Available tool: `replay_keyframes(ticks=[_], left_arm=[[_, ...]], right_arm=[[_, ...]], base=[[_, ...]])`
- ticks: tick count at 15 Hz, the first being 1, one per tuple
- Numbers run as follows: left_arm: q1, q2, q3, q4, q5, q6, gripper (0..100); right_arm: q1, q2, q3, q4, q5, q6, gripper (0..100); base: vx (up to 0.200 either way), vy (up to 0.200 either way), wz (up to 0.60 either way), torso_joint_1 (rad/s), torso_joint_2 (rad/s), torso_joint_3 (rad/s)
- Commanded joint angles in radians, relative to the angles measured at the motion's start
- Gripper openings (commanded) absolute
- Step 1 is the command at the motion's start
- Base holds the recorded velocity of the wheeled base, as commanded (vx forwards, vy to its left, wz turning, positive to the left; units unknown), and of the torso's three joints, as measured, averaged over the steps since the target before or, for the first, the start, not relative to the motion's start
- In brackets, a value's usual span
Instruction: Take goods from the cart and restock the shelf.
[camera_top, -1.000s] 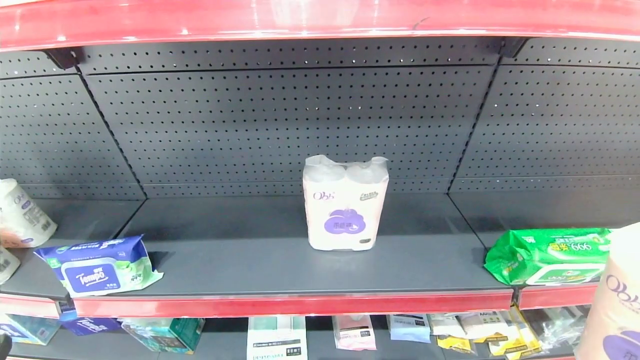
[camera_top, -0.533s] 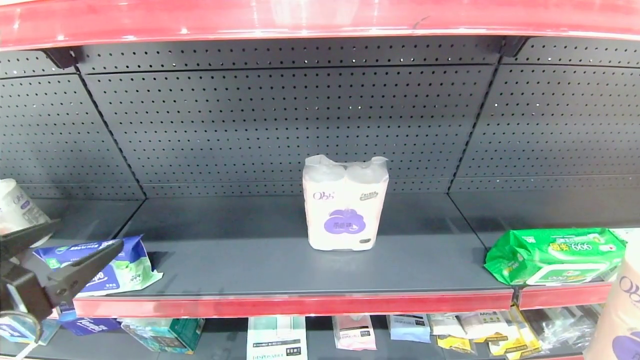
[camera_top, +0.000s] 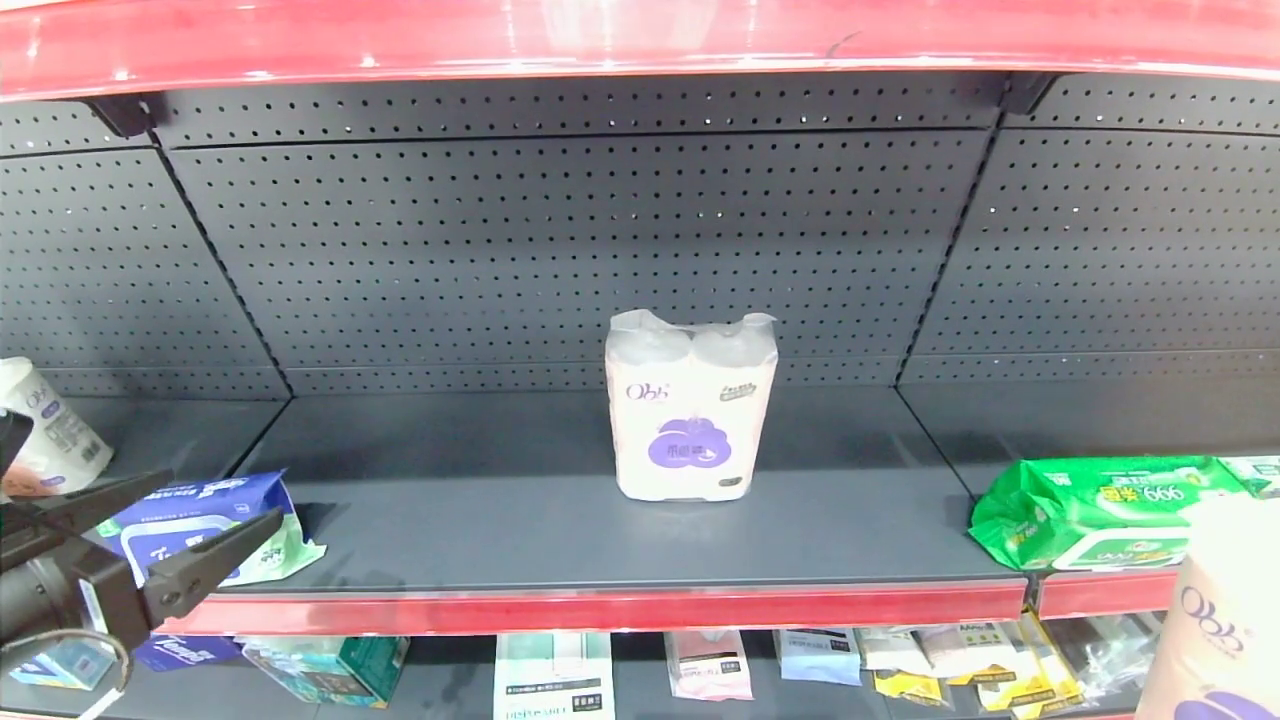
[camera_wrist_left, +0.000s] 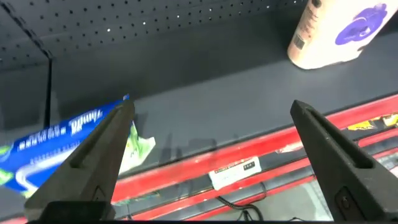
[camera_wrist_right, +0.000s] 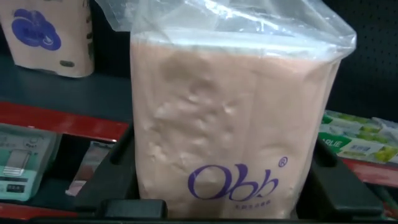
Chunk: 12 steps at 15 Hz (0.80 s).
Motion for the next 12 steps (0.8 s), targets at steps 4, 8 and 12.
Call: replay_keyframes(ticks=[4,8,12], left_arm=[[-0.001,-0.055,0.012,-0.004,0.020,-0.002,100],[-0.001,-0.055,0.012,-0.004,0.022,0.001,100],[-0.001,-0.056,0.018,-0.004,0.022,0.003,100]], right_arm=[[0.000,0.003,0.017,0.058,0.027,0.071,0],[0.002,0.004,0.017,0.107,0.142,0.113,0],[0.002,0.004,0.017,0.107,0.146,0.128,0]], base=[[0.000,0.000,0.00,0.000,0.00,0.000],[0.000,0.000,0.00,0.000,0.00,0.000],[0.000,0.000,0.00,0.000,0.00,0.000]])
